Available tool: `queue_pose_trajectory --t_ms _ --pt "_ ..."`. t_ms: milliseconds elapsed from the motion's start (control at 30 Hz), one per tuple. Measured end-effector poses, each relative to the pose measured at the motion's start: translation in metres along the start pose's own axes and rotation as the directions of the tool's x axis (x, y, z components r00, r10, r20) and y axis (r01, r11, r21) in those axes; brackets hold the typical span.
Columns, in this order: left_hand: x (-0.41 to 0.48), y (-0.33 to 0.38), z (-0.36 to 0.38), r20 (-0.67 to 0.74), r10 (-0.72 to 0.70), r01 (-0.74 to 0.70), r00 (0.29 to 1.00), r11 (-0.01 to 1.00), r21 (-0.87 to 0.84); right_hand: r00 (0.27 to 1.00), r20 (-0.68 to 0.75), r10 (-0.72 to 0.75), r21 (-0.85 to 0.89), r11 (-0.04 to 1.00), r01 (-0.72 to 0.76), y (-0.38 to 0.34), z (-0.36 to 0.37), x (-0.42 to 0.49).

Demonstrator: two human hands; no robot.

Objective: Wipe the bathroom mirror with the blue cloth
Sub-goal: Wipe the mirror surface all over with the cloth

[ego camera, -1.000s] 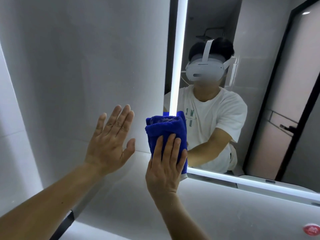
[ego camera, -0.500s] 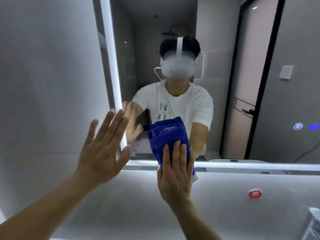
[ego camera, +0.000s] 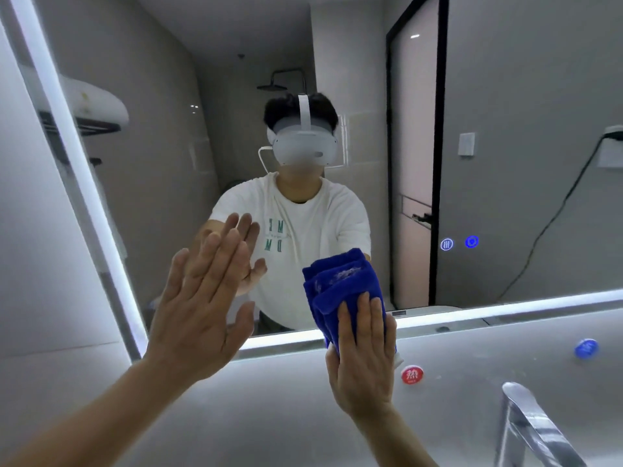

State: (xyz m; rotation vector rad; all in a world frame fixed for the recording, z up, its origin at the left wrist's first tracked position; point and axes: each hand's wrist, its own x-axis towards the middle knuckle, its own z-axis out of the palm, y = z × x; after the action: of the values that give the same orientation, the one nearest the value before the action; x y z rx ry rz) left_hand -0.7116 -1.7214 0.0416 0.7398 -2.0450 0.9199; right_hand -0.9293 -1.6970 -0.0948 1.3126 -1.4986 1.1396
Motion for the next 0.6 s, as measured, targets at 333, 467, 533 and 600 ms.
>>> queue_pose_trajectory --t_ms 333,467,533,600 --pt "0.035 0.052 0.009 -0.038 0.094 -0.094 0.995 0.995 -0.016 0.999 -0.004 0.050 -0.011 0.999 -0.050 0.079 -0.012 -0.010" --pt "0.048 0.076 0.015 -0.053 0.103 -0.105 0.993 0.994 -0.026 0.997 -0.017 0.073 0.008 0.997 -0.073 0.104 -0.017 -0.010" --pt "0.053 0.085 0.017 -0.057 0.108 -0.110 0.993 0.994 -0.020 0.997 -0.024 0.079 0.018 0.997 -0.078 0.113 -0.019 -0.010" --pt "0.058 0.093 0.018 -0.054 0.113 -0.114 0.992 0.993 -0.009 0.996 -0.027 0.087 0.032 0.996 -0.086 0.122 -0.021 -0.010"
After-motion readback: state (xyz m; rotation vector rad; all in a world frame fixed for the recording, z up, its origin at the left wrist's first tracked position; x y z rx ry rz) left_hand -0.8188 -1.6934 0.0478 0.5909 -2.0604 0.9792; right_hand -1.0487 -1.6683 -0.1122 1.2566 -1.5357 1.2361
